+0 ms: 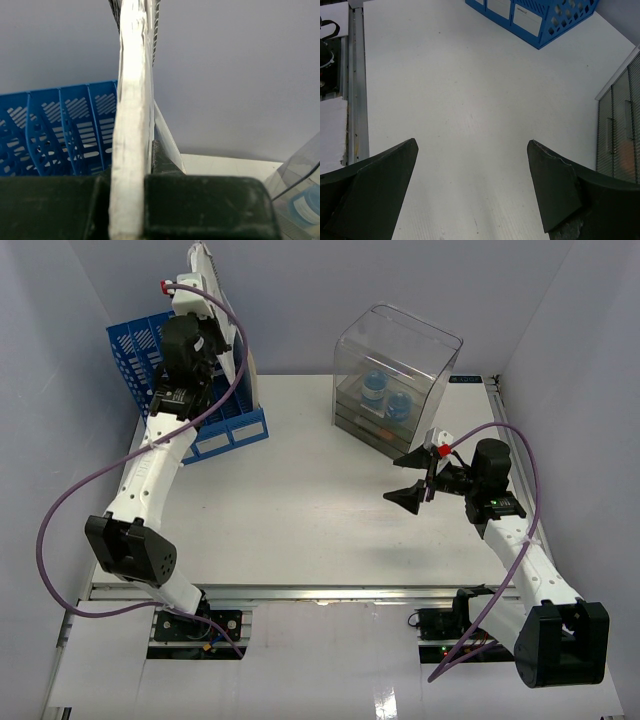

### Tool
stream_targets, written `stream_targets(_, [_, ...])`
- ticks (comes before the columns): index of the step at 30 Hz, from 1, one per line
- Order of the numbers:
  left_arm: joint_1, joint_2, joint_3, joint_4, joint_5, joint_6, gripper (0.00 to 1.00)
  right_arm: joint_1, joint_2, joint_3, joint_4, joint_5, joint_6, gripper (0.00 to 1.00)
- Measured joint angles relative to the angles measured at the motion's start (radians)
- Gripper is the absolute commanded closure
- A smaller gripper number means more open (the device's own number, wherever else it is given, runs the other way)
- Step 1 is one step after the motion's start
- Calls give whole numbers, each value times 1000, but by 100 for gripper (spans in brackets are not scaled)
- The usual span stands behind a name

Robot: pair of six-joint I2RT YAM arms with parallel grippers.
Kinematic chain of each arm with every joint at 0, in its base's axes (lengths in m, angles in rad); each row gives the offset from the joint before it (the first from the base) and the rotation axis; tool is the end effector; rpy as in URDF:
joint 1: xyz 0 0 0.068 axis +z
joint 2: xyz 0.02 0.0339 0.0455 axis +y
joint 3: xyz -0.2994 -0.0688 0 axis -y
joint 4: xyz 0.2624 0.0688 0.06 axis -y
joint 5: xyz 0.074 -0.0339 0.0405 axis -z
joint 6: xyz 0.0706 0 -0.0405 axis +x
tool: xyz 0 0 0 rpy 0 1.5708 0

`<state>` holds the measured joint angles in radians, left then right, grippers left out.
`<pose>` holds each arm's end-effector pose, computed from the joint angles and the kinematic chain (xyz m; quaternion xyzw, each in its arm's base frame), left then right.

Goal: Organize the desk

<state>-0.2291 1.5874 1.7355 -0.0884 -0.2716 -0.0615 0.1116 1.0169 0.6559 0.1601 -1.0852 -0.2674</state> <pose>0.4108 -0.0763 0.5194 -0.0413 0.6852 -0.0126 0.7270 0.2256 0.0881 0.3102 -0.4458 0.5898 0.3565 0.5712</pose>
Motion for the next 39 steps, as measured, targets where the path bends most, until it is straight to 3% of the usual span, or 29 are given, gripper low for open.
stream_targets(17, [17, -11, 66, 69, -74, 123, 100, -4, 0, 0, 1, -10, 5, 4])
stream_targets(39, [64, 122, 80, 65, -73, 62, 100, -22, 1, 0, 7, -20, 13, 4])
